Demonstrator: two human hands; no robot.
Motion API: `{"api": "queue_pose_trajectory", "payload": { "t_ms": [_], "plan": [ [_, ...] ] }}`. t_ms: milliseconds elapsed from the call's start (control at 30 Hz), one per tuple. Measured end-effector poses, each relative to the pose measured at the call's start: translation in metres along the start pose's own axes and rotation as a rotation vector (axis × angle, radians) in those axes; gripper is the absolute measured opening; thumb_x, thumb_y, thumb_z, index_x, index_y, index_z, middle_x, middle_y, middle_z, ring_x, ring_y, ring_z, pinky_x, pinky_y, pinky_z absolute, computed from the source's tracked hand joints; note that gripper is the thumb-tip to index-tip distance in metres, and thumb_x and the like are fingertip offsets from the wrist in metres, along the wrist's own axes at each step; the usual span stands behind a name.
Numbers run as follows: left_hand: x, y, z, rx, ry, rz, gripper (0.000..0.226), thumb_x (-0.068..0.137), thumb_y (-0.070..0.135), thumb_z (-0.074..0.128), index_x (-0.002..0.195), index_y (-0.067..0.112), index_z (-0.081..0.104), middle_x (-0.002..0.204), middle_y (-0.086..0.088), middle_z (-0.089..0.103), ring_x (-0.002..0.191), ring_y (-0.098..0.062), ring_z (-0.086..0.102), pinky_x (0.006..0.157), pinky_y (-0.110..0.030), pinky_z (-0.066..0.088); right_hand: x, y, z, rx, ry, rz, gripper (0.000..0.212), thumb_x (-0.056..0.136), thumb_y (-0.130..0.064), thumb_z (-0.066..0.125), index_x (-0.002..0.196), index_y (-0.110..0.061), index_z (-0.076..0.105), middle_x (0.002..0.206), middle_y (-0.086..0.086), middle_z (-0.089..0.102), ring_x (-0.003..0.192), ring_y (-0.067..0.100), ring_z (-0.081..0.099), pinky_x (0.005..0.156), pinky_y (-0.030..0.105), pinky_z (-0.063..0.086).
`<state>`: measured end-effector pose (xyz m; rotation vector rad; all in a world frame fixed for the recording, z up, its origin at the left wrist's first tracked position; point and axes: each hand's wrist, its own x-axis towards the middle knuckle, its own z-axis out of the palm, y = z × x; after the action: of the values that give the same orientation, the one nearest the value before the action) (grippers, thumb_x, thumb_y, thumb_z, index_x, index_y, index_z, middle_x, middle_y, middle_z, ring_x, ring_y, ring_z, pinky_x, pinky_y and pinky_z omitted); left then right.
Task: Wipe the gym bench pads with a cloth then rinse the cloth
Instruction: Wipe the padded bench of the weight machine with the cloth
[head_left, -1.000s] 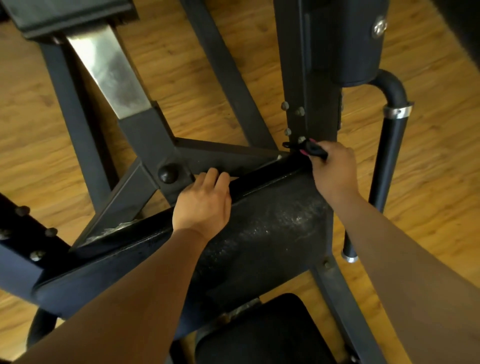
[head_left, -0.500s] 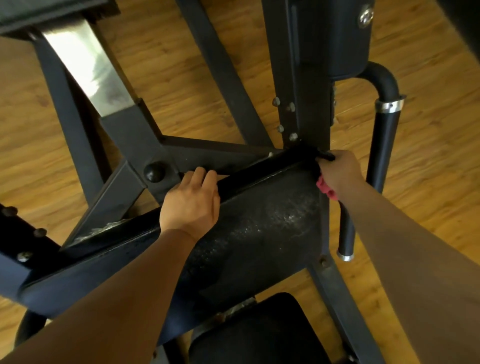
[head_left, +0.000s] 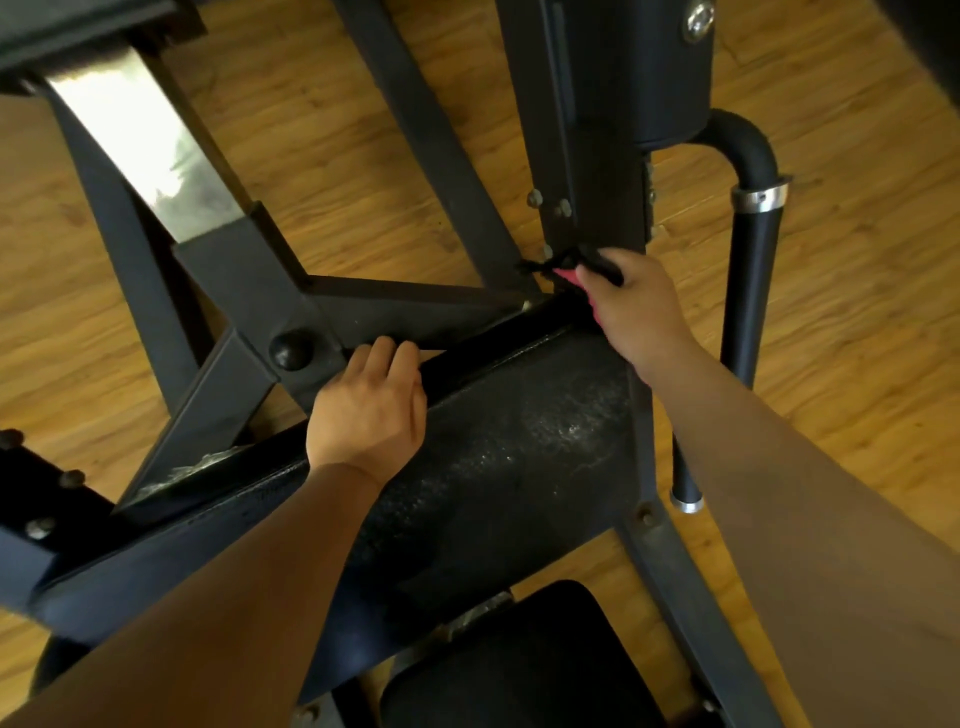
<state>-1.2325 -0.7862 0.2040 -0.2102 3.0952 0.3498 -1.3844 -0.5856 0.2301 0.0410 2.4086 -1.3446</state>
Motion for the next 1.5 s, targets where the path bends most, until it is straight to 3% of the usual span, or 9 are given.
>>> {"api": "queue_pose_trajectory", "payload": {
  "t_ms": [233,300,400,467,567,767,1133,1333,1500],
  "plan": [
    [0.000,-0.001,0.000,-0.010,0.007,0.007,0.028,0.089,0.022,0.034,0.094,0.007,0.057,0.085,-0.009,0.055,0.073,-0.028,0.054,0.044,-0.031,0.039,-0.015,0.040,-0.010,0.054,0.159,0.228,0.028,0.101,-0.018,0.045,0.076,-0.027,0.054,0.064,0.000,0.048,0.051,0.012,0.044,0.035,0.014,0.031],
    [0.000,-0.001,0.000,-0.001,0.005,0.006,0.029,0.089,0.022,0.034,0.093,0.007,0.057,0.085,-0.009,0.055,0.072,-0.028,0.054,0.044,-0.031,0.039,-0.022,0.042,-0.001,0.122,0.208,0.204,0.023,0.100,-0.014,0.045,0.093,-0.027,0.063,0.071,-0.001,0.052,0.059,0.011,0.048,0.045,0.017,0.038],
    [0.000,-0.002,0.000,-0.004,0.004,0.006,0.029,0.089,0.023,0.033,0.093,0.007,0.057,0.085,-0.010,0.055,0.073,-0.029,0.054,0.044,-0.030,0.038,-0.047,0.043,0.020,0.159,0.365,0.100,0.035,0.094,-0.003,0.050,0.124,-0.018,0.061,0.107,0.006,0.064,0.095,0.015,0.061,0.082,0.030,0.053],
    [0.000,-0.002,0.001,-0.004,0.002,0.004,0.029,0.089,0.023,0.033,0.094,0.007,0.057,0.086,-0.010,0.055,0.073,-0.029,0.054,0.044,-0.031,0.039,-0.063,0.040,0.036,0.091,0.477,0.026,0.046,0.090,0.003,0.053,0.133,-0.014,0.054,0.130,-0.001,0.056,0.123,0.016,0.053,0.104,0.034,0.045],
    [0.000,-0.001,0.000,-0.002,-0.001,-0.001,0.030,0.089,0.023,0.033,0.094,0.006,0.058,0.086,-0.010,0.056,0.073,-0.029,0.055,0.044,-0.033,0.042,-0.084,0.032,0.061,0.039,0.531,-0.016,0.054,0.088,0.009,0.055,0.138,-0.010,0.049,0.143,0.003,0.048,0.136,0.014,0.040,0.113,0.027,0.033],
    [0.001,0.000,-0.001,0.015,0.003,0.000,0.029,0.087,0.023,0.034,0.093,0.006,0.057,0.085,-0.010,0.056,0.074,-0.030,0.055,0.045,-0.032,0.040,-0.088,0.032,0.061,-0.103,0.460,-0.125,0.054,0.084,0.014,0.055,0.134,-0.008,0.053,0.143,0.008,0.049,0.136,0.017,0.040,0.108,0.007,0.024],
    [0.000,0.001,-0.001,0.055,-0.008,-0.001,0.031,0.086,0.024,0.033,0.096,0.005,0.057,0.088,-0.012,0.056,0.077,-0.032,0.055,0.045,-0.031,0.036,-0.112,0.027,0.085,-0.218,0.333,-0.282,0.054,0.079,0.015,0.059,0.128,-0.008,0.059,0.140,0.010,0.052,0.132,0.019,0.044,0.110,0.028,0.034],
    [0.000,0.000,0.000,0.044,-0.003,0.008,0.032,0.087,0.024,0.033,0.096,0.006,0.057,0.088,-0.011,0.056,0.077,-0.031,0.054,0.045,-0.032,0.037,-0.077,0.035,0.051,-0.214,0.553,-0.128,0.054,0.083,0.015,0.054,0.132,-0.005,0.055,0.140,0.009,0.051,0.134,0.016,0.040,0.111,0.009,0.020],
    [-0.001,0.000,0.000,0.056,0.002,0.010,0.030,0.087,0.023,0.033,0.094,0.006,0.057,0.086,-0.010,0.056,0.076,-0.031,0.054,0.047,-0.028,0.031,-0.116,0.030,0.089,-0.171,0.463,-0.140,0.053,0.082,0.013,0.059,0.131,-0.008,0.056,0.142,0.009,0.049,0.131,0.009,0.037,0.104,-0.003,0.016]
  ]
}}
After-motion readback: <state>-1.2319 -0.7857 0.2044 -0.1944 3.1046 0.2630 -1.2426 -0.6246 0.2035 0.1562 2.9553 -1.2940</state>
